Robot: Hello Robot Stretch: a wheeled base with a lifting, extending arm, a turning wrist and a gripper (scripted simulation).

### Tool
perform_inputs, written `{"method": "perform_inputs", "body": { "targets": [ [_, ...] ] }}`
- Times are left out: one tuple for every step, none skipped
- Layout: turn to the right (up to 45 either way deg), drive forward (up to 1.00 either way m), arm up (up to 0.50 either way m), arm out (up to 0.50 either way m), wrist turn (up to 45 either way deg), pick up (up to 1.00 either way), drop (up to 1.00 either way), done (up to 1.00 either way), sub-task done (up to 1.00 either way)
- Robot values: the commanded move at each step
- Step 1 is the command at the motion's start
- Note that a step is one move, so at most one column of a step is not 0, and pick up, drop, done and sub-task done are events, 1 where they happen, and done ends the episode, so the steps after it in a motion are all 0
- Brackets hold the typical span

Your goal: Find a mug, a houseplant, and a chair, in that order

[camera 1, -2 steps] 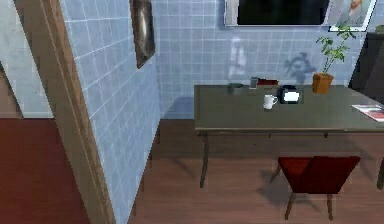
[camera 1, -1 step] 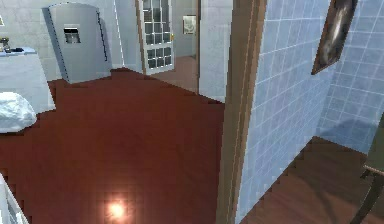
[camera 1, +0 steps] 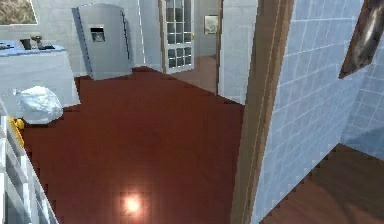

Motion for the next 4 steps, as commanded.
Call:
{"method": "perform_inputs", "body": {
  "targets": [
    [0.0, 0.30, 0.00, 0.00, 0.0, 0.00, 0.00, 0.00, 0.00],
    [-9.0, 0.00, 0.00, 0.00, 0.0, 0.00, 0.00, 0.00, 0.00],
    [0.0, 0.60, 0.00, 0.00, 0.0, 0.00, 0.00, 0.00, 0.00],
    [-6.0, 0.00, 0.00, 0.00, 0.0, 0.00, 0.00, 0.00, 0.00]
  ]
}}
